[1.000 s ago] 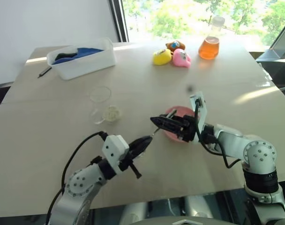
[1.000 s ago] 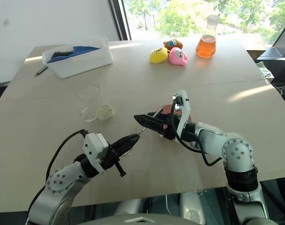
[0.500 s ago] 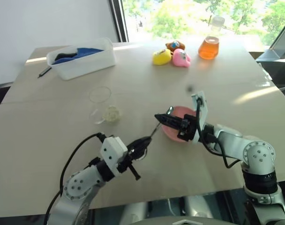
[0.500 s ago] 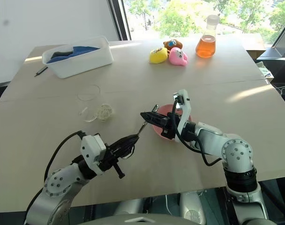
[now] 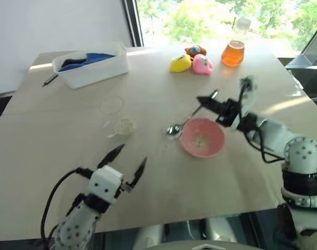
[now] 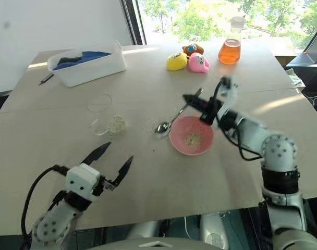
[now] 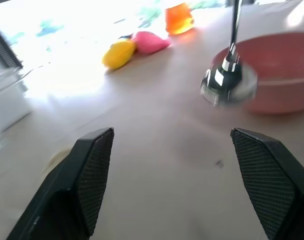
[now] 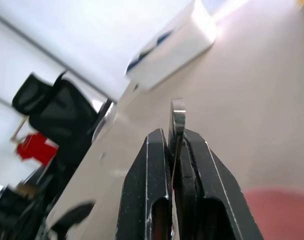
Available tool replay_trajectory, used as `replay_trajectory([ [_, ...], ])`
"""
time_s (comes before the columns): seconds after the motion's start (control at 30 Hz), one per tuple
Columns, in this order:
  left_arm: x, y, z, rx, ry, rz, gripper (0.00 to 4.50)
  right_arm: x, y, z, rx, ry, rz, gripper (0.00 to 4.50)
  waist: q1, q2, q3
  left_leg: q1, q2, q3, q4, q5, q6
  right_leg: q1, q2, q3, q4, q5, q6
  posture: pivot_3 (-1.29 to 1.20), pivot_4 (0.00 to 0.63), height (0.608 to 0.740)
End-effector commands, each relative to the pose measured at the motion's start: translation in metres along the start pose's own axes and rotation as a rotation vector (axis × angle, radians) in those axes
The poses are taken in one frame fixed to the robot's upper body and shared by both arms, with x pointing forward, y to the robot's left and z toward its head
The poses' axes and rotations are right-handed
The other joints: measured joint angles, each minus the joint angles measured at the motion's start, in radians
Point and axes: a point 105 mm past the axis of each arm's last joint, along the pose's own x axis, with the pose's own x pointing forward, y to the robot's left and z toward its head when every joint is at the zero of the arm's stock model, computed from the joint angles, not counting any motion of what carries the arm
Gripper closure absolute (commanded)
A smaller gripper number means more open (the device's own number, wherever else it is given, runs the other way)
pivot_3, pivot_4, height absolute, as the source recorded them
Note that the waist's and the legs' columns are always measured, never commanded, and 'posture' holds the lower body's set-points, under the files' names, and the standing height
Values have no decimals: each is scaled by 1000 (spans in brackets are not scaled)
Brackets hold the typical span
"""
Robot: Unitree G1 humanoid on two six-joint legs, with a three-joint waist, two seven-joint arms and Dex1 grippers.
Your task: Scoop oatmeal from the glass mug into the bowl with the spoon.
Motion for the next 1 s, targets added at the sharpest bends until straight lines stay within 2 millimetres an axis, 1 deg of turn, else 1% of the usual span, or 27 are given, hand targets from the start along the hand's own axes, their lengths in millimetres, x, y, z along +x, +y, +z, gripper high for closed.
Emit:
replay_trajectory([
  [0.03,-2,21,18,90,-74,147,562,6,8,25,-7,-92,34,4500,2,0,0,0,0,0,0,0,0,0,0,0,0,0,0,0,150,740],
  [0.2,7,53,15,103,-82,263,562,13,9,31,-2,-112,39,4500,1,0,0,0,0,-1,1,0,0,0,0,-1,2,0,0,0,150,740],
  [0.23,9,57,14,98,-75,276,562,14,9,32,-5,-114,37,4500,-1,0,0,0,0,-1,2,0,0,0,0,-1,2,0,0,0,150,740],
  [0.33,13,61,4,5,-50,284,562,16,5,36,-32,-126,14,4500,-3,0,0,0,0,0,3,0,0,0,0,0,2,0,0,0,150,740],
  [0.43,14,70,-9,-23,7,301,562,17,3,47,-43,-164,0,4500,-4,0,0,0,0,0,3,0,0,0,0,0,2,0,0,0,150,740],
  [0.57,15,90,-18,-15,35,353,562,15,0,57,-63,-199,-23,4500,-2,0,0,0,0,0,4,0,0,-1,1,0,4,0,0,0,150,740],
  [0.67,24,106,-20,11,27,363,562,14,-3,59,-69,-206,-35,4500,-1,0,0,0,0,0,5,0,0,0,1,0,5,0,0,0,150,740],
  [0.73,34,107,-21,3,28,335,562,14,-4,58,-72,-207,-40,4500,-2,0,0,0,0,0,5,0,0,0,1,0,6,0,0,0,150,740],
  [0.87,54,99,-29,-25,52,252,562,13,-4,60,-77,-218,-42,4500,-4,1,0,0,0,0,5,0,0,-1,0,0,6,0,0,0,150,740],
  [1.0,61,102,-37,-38,84,250,562,13,-2,62,-82,-229,-40,4500,-5,1,0,-1,-1,1,5,0,0,-2,0,1,6,0,0,0,150,740],
])
